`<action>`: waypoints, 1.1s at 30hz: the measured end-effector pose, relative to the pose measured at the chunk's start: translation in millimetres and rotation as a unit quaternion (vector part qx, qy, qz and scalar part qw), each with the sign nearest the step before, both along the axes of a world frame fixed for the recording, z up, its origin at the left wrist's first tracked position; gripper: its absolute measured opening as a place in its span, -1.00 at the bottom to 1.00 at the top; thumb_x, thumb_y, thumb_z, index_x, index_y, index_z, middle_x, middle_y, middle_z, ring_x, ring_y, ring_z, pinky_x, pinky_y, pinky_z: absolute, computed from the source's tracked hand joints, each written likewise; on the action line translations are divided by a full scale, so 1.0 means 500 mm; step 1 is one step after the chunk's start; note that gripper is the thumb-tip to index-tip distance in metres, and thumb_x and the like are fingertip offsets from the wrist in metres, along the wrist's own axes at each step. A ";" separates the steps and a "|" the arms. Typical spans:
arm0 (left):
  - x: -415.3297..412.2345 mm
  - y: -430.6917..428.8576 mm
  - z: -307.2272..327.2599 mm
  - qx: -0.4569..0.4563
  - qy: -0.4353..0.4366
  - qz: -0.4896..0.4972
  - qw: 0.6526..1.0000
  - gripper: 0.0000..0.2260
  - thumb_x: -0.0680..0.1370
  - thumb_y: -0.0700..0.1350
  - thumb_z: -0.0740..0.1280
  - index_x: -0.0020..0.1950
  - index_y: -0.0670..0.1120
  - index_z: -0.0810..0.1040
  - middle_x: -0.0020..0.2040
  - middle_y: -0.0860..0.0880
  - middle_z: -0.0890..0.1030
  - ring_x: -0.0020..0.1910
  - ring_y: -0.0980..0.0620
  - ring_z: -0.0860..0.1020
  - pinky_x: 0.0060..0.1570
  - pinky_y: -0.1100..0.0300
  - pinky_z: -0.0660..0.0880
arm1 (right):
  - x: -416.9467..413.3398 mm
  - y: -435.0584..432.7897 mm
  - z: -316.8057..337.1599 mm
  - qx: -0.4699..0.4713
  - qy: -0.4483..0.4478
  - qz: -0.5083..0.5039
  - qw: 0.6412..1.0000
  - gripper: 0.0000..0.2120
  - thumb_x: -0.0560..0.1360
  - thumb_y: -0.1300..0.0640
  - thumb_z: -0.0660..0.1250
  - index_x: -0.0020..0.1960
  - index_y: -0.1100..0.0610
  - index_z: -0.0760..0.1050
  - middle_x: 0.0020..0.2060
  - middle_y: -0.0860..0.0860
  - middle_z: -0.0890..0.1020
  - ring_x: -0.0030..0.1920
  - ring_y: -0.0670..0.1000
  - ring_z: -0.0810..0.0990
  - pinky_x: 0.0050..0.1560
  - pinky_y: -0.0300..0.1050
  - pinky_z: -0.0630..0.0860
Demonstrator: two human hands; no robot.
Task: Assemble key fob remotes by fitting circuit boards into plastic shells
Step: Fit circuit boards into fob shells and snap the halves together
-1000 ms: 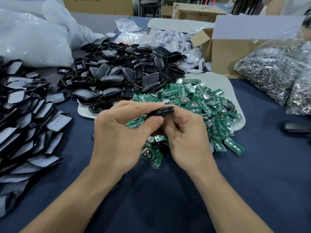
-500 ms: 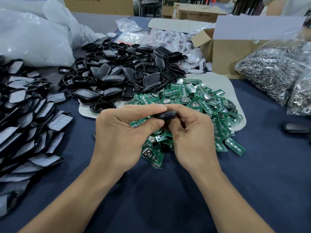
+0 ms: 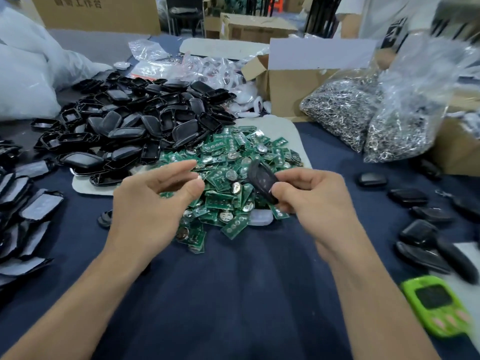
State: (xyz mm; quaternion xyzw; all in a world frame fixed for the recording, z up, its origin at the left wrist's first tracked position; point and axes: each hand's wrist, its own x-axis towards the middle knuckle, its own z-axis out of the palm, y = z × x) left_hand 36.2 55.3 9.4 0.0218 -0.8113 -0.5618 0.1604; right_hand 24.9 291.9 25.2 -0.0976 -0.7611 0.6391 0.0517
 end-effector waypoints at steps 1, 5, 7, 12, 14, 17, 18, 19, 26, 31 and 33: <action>0.003 0.001 0.004 -0.034 0.003 0.005 0.999 -0.72 0.48 0.07 0.56 0.13 0.38 0.66 -0.05 0.36 0.71 0.07 0.39 0.63 0.18 0.25 0.49 | 0.013 0.026 -0.004 -0.016 -0.007 -0.058 0.998 -0.87 0.45 0.28 0.52 -0.15 0.06 0.70 -0.32 0.01 0.74 -0.43 -0.08 0.62 -0.32 -0.26 0.57; 0.010 0.012 0.002 -0.118 -0.011 0.004 0.993 -0.74 0.50 0.10 0.50 0.10 0.45 0.63 -0.05 0.51 0.63 0.10 0.57 0.50 0.15 0.45 0.34 | 0.047 0.075 -0.023 -0.282 -0.016 -0.232 0.931 -0.97 0.53 0.37 0.45 -0.05 0.29 0.62 -0.27 0.13 0.70 -0.27 0.03 0.74 -0.22 -0.21 0.66; 0.013 0.021 -0.006 -0.155 -0.013 -0.004 0.988 -0.74 0.52 0.07 0.49 0.14 0.38 0.64 -0.05 0.52 0.62 0.07 0.59 0.48 0.09 0.49 0.33 | 0.060 0.067 -0.037 -0.373 -0.032 -0.243 0.895 -0.96 0.53 0.42 0.42 -0.02 0.37 0.60 -0.27 0.15 0.72 -0.14 0.11 0.78 -0.20 -0.18 0.67; 0.010 0.034 -0.011 -0.229 -0.007 0.007 0.973 -0.69 0.54 -0.02 0.49 0.25 0.25 0.66 0.06 0.37 0.62 0.23 0.12 0.57 0.25 0.20 0.42 | 0.078 -0.002 -0.047 -0.255 -0.056 -0.164 0.951 -0.80 0.51 0.46 0.38 0.00 0.21 0.65 -0.23 0.03 0.76 -0.19 0.02 0.76 -0.16 -0.18 0.67; 0.005 0.029 -0.014 -0.268 -0.024 0.011 0.963 -0.62 0.55 0.02 0.48 0.36 0.25 0.60 0.23 0.26 0.60 0.34 0.00 0.53 0.35 0.06 0.39 | 0.078 -0.036 -0.046 -0.061 -0.019 -0.142 0.988 -0.72 0.50 0.37 0.35 -0.03 0.02 0.68 -0.22 -0.14 0.75 -0.20 -0.09 0.74 -0.12 -0.20 0.66; -0.004 0.021 -0.020 -0.330 -0.082 -0.009 0.940 -0.45 0.59 0.10 0.43 0.56 0.23 0.38 0.52 0.09 0.46 0.51 -0.03 0.37 0.48 -0.03 0.29 | 0.069 -0.092 -0.034 0.148 0.091 -0.093 0.980 -0.73 0.49 0.25 0.34 0.03 -0.07 0.70 -0.18 -0.22 0.73 -0.11 -0.25 0.67 -0.06 -0.38 0.56; -0.006 0.019 -0.025 -0.342 -0.079 -0.022 0.936 -0.45 0.60 0.10 0.41 0.58 0.18 0.37 0.54 0.08 0.44 0.54 -0.01 0.34 0.51 0.00 0.26 | 0.061 -0.111 -0.035 0.185 0.114 -0.063 0.974 -0.69 0.50 0.23 0.35 0.14 -0.08 0.68 -0.06 -0.18 0.72 0.00 -0.23 0.64 0.07 -0.36 0.54; -0.009 0.017 -0.029 -0.350 -0.066 -0.036 0.934 -0.48 0.61 0.07 0.40 0.57 0.14 0.40 0.54 0.07 0.44 0.56 0.01 0.32 0.52 0.04 0.23 | 0.050 -0.130 -0.039 0.220 0.126 -0.026 0.967 -0.62 0.52 0.22 0.34 0.27 -0.09 0.62 0.11 -0.11 0.67 0.16 -0.17 0.59 0.24 -0.29 0.49; -0.042 -0.026 -0.040 -0.303 -0.027 -0.010 0.953 -0.56 0.60 -0.23 0.30 0.40 0.16 0.58 0.32 0.08 0.65 0.28 -0.02 0.55 0.17 0.16 0.39 | -0.032 -0.240 -0.071 0.431 0.142 0.141 0.880 -0.53 0.63 0.09 0.19 0.54 0.08 0.35 0.48 0.02 0.47 0.53 0.11 0.26 0.57 0.01 0.02; -0.077 -0.074 -0.043 -0.276 -0.060 0.084 0.956 -0.56 0.63 -0.05 0.34 0.53 0.14 0.46 0.46 0.01 0.54 0.44 -0.08 0.46 0.36 0.10 0.35 | -0.079 -0.267 -0.064 0.446 0.144 0.179 0.865 -0.54 0.56 0.19 0.21 0.46 0.05 0.47 0.38 -0.03 0.57 0.50 0.11 0.34 0.49 0.01 0.08; -0.092 -0.094 -0.042 -0.274 -0.081 0.106 0.953 -0.48 0.64 -0.02 0.34 0.60 0.11 0.34 0.53 -0.01 0.45 0.50 -0.07 0.38 0.43 0.02 0.32 | -0.091 -0.259 -0.060 0.399 0.121 0.197 0.887 -0.52 0.54 0.21 0.25 0.46 0.04 0.50 0.40 -0.04 0.56 0.53 0.09 0.30 0.53 0.00 0.07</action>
